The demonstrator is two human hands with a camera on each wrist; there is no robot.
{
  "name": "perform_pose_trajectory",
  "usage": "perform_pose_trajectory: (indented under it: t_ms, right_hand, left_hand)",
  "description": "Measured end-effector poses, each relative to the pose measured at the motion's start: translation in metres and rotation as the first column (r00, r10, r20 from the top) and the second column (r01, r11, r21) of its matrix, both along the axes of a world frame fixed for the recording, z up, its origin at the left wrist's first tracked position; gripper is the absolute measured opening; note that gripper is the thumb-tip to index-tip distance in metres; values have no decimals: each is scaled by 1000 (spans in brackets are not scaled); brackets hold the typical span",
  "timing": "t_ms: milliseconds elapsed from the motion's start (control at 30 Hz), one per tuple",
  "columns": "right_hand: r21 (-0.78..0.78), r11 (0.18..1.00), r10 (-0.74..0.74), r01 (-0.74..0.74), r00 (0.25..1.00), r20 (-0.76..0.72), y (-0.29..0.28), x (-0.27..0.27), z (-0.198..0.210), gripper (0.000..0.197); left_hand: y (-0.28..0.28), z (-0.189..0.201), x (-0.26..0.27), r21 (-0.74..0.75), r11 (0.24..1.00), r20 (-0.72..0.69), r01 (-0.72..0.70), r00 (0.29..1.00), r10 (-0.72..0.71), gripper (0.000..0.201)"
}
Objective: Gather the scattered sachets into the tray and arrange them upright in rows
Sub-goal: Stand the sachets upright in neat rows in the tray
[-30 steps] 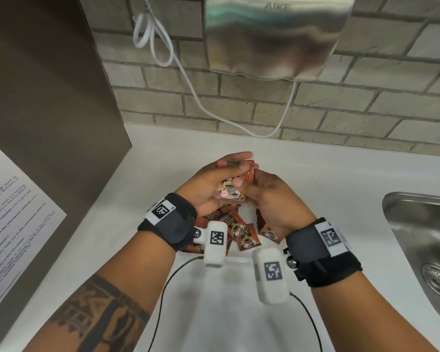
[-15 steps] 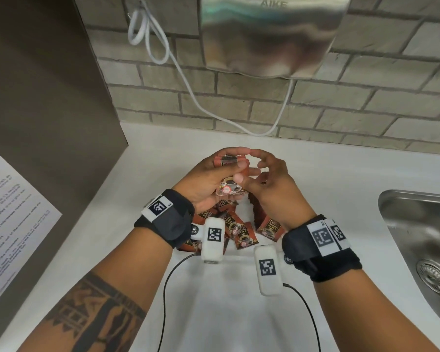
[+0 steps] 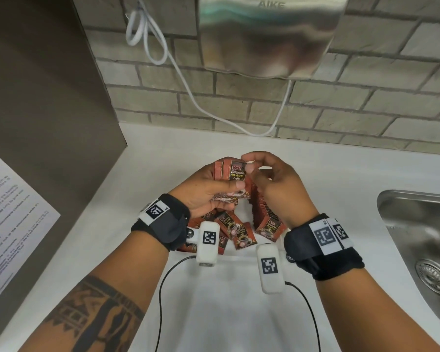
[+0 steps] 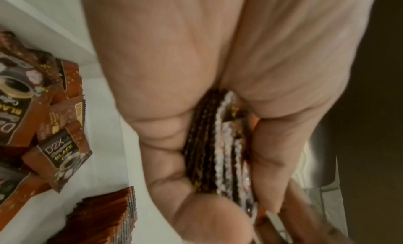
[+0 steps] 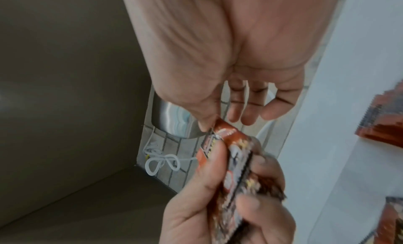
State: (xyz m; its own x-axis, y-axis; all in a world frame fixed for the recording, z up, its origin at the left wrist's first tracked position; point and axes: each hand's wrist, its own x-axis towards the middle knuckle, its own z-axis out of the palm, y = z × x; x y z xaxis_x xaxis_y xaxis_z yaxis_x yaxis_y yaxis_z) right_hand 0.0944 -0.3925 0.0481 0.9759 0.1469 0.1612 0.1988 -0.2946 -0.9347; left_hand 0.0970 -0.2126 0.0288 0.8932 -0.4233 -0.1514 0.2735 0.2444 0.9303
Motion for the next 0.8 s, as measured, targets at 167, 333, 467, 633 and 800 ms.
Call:
perform_pose_trajectory:
  t_ms: [167,333,467,633,800]
  right_hand:
    - [-65,998,19,-16,999,49,-4,3,7,17]
    - [-61,998,13,-13,1000,-1,-10,6,10,20]
    - [-50,998,25,-26,999,-28,-15,6,11,11]
    - [-101,994,26,-30,999,-35,-24,6,6,4]
    - [-212,977,3,0,1000,16,-37,1,2,8]
  left_hand:
    - [-1,0,0,70,997,39,11,999,-14,31]
    - [-3,0,0,144,989,70,32,997,-42,40]
    - [-6,-7,0,222,975,111,31,992,-57,38]
    - [-9,-13,2,326,945,160,-7,986,-47,37]
    - [-7,-17,1,436,898,142,53,982,-127,45]
